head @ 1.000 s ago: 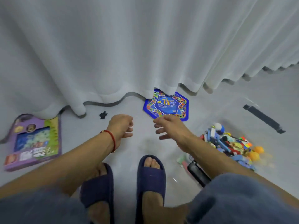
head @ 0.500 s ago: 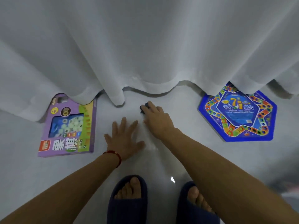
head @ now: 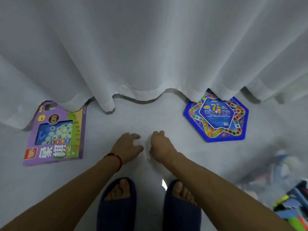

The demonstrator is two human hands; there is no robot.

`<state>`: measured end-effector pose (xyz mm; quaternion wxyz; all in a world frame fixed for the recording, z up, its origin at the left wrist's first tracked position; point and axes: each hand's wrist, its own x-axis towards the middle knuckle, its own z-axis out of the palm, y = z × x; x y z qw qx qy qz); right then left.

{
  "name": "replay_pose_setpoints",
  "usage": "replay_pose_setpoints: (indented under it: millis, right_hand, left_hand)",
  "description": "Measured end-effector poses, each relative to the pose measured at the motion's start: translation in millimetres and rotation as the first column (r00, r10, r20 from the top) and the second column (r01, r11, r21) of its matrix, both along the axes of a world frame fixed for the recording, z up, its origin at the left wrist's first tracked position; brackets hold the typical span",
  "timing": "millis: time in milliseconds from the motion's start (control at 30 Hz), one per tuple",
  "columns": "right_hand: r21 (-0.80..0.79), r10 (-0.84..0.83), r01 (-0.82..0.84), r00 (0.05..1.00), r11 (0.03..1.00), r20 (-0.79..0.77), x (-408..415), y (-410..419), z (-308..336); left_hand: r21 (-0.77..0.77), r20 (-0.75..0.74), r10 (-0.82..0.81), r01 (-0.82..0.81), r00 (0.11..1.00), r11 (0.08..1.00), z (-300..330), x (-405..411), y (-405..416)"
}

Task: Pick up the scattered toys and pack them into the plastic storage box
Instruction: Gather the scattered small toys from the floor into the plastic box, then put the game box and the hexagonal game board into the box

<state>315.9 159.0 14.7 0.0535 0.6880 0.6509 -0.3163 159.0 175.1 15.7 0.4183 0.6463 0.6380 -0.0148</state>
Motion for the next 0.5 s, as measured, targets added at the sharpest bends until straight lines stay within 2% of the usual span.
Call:
replay_pose_setpoints:
  millis: [100, 167, 233, 300, 367, 400, 433, 500]
  right_hand:
    - [0.110, -0.152, 0.164, 0.982, 0.980, -0.112, 43.8, -49.3, 52.2]
    - [0.253, -0.313, 0.372, 0.918, 0.893, -0.243, 79.5, -83.7, 95.1]
    - [0.375, -0.504, 0.618, 0.783, 0.691, -0.363, 119.2, -121.6, 132.2]
    - [0.431, -0.637, 0.791, 0.608, 0.434, -0.474, 155.5, -162.1, 157.5]
    - [0.459, -0.726, 0.852, 0.479, 0.251, -0.493, 184.5, -198.6, 169.7]
    - [0.459, -0.773, 0.862, 0.437, 0.214, -0.459, 195.1, -212.9, 170.9]
    - [0.441, -0.817, 0.869, 0.414, 0.224, -0.401, 201.9, -223.9, 170.8]
    - [0.364, -0.858, 0.864, 0.449, 0.347, -0.248, 205.1, -236.6, 167.1]
  left_hand:
    - [0.055, 0.192, 0.059, -0.071, 0.980, 0.996, 26.8, 27.4, -38.7]
    - [-0.028, 0.302, 0.083, -0.078, 0.950, 0.997, 44.2, 43.2, -59.8]
    - [-0.219, 0.472, 0.170, -0.072, 0.865, 0.973, 69.4, 65.5, -76.2]
    - [-0.368, 0.615, 0.255, -0.015, 0.746, 0.930, 98.6, 88.8, -89.2]
    - [-0.377, 0.686, 0.238, 0.056, 0.687, 0.925, 120.9, 104.3, -97.7]
    - [-0.356, 0.698, 0.215, 0.071, 0.683, 0.932, 127.1, 107.4, -100.8]
    - [-0.341, 0.698, 0.206, 0.065, 0.686, 0.938, 130.8, 107.7, -103.5]
    - [-0.333, 0.691, 0.242, 0.002, 0.681, 0.943, 129.3, 99.8, -106.7]
